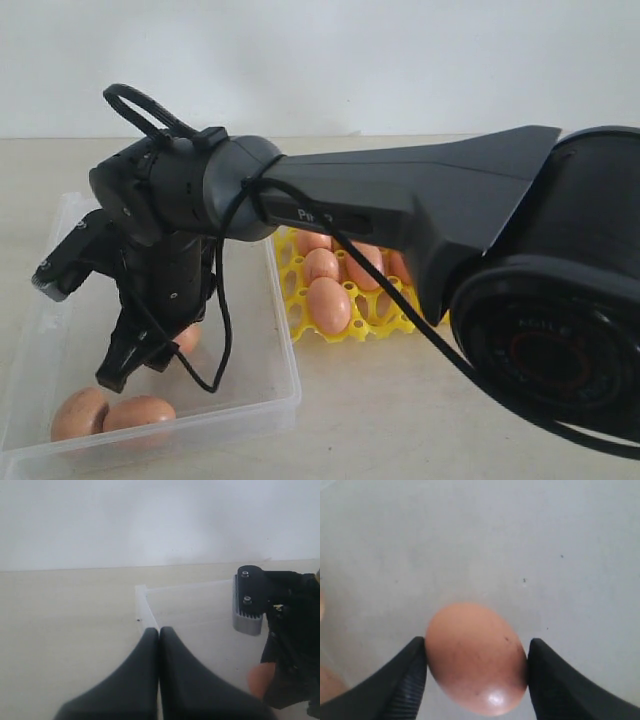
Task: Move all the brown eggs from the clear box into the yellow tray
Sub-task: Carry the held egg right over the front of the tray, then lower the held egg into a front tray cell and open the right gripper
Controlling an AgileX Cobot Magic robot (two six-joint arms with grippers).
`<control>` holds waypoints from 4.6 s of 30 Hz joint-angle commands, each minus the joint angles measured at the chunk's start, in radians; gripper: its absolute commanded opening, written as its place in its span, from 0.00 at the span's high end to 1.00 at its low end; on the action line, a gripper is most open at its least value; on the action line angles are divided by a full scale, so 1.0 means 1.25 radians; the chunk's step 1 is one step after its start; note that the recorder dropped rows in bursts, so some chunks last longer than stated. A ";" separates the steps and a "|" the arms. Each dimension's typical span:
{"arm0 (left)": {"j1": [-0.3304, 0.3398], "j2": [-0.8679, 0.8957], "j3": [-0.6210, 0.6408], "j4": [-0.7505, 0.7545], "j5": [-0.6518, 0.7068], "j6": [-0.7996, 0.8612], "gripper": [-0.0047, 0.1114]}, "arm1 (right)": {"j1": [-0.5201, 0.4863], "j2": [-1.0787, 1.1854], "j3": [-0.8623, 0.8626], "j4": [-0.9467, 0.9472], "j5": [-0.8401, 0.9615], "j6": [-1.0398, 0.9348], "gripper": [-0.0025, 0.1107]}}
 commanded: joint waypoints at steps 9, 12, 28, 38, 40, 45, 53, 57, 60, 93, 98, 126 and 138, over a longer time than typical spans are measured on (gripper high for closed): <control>-0.003 -0.002 -0.002 -0.004 -0.001 0.000 1.00 | -0.037 -0.278 0.273 -0.296 -0.259 0.664 0.98; -0.003 -0.002 -0.002 -0.004 -0.001 0.000 1.00 | -0.047 -0.377 0.403 -0.356 -0.348 0.741 0.98; -0.003 -0.002 -0.002 -0.004 -0.001 0.000 1.00 | -0.221 -0.654 0.869 -0.323 -0.684 0.814 0.98; -0.003 -0.002 -0.002 -0.004 -0.001 0.000 1.00 | -0.233 -0.656 0.988 -0.102 -0.866 0.622 0.98; -0.003 -0.002 -0.002 -0.004 -0.001 0.000 1.00 | -0.233 -0.656 1.000 -0.091 -0.868 0.604 0.98; -0.003 -0.002 -0.002 -0.004 -0.001 0.000 1.00 | -0.233 -0.656 1.053 -0.034 -0.919 0.489 0.98; -0.003 -0.002 -0.002 -0.004 -0.001 0.000 1.00 | -0.247 -0.618 1.087 0.026 -1.008 0.368 0.98; -0.003 -0.002 -0.002 -0.004 -0.001 0.000 1.00 | -0.247 -0.589 1.087 0.026 -1.027 0.349 0.98; -0.003 -0.002 -0.002 -0.004 -0.001 0.000 1.00 | -0.247 -0.575 1.087 0.026 -1.055 0.335 0.98; -0.003 -0.002 -0.002 -0.004 -0.001 0.000 1.00 | -0.247 -0.572 1.118 0.085 -1.131 0.304 0.98; -0.003 -0.002 -0.002 -0.004 -0.001 0.000 1.00 | -0.247 -0.572 1.118 0.088 -1.125 0.304 0.98; -0.003 -0.002 -0.002 -0.004 -0.001 0.000 1.00 | -0.247 -0.572 1.118 0.115 -1.107 0.338 0.48; -0.003 -0.002 -0.002 -0.004 -0.001 0.000 1.00 | -0.247 -0.572 1.118 0.120 -1.091 0.344 0.40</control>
